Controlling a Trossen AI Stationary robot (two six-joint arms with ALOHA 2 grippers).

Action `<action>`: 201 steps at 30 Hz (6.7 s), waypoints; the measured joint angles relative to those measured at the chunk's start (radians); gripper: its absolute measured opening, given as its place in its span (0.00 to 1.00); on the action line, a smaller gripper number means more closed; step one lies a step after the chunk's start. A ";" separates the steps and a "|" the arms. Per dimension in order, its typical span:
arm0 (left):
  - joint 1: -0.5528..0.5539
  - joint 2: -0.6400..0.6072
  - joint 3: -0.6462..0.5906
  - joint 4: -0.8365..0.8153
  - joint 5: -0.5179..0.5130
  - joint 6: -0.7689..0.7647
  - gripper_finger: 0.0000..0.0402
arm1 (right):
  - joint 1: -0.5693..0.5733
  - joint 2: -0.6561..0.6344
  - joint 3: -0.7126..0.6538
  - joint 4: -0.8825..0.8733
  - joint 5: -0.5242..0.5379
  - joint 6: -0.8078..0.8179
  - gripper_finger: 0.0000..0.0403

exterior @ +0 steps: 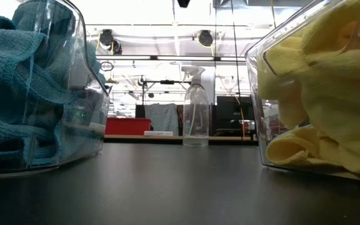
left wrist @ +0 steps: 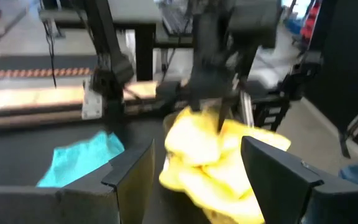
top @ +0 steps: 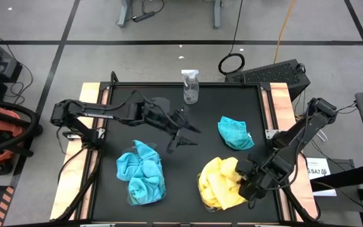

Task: Sort microfiber towel by color & place in baskets
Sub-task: Put the yellow microfiber towel into the right transparent bin, then put the blue microfiber towel into the left transparent bin

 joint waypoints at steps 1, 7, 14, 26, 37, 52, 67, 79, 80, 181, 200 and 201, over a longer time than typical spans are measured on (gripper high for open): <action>0.000 0.013 -0.001 -0.002 0.000 0.002 0.61 | 0.000 0.000 0.022 -0.019 0.001 0.000 0.40; 0.014 0.095 -0.001 0.055 0.005 0.003 0.61 | 0.000 0.000 0.144 -0.103 0.004 -0.006 0.52; 0.047 0.186 -0.001 0.144 0.007 -0.001 0.61 | 0.000 -0.001 0.232 -0.112 0.009 -0.019 0.58; 0.077 0.256 -0.001 0.213 0.054 -0.076 0.61 | 0.003 -0.001 0.371 -0.150 -0.046 -0.019 0.58; 0.077 0.256 -0.001 0.205 0.062 -0.077 0.61 | 0.000 0.008 0.453 -0.532 0.162 0.070 0.58; 0.077 0.249 0.000 0.113 0.139 -0.079 0.61 | -0.171 -0.053 0.140 -0.481 0.137 -0.063 0.58; 0.074 0.199 0.001 -0.012 0.173 -0.078 0.61 | -0.484 -0.370 -0.187 -0.180 0.074 -0.317 0.58; 0.061 0.199 0.001 -0.019 0.173 -0.084 0.61 | -0.770 -0.308 -0.217 -0.115 -0.076 -0.677 0.58; 0.061 0.199 0.001 -0.020 0.173 -0.092 0.61 | -0.787 -0.292 -0.231 -0.097 -0.090 -0.695 0.58; -0.146 -0.147 0.109 -0.438 -0.311 0.196 0.04 | -0.616 -0.211 0.183 0.543 -0.304 -0.765 0.76; -0.411 -0.231 -0.174 -0.719 -0.633 -0.192 0.04 | -0.575 -0.211 0.183 0.545 -0.306 -0.773 0.65; -0.411 -0.238 -0.207 -0.711 -0.634 -0.206 0.04 | -0.574 -0.211 0.183 0.544 -0.306 -0.773 0.65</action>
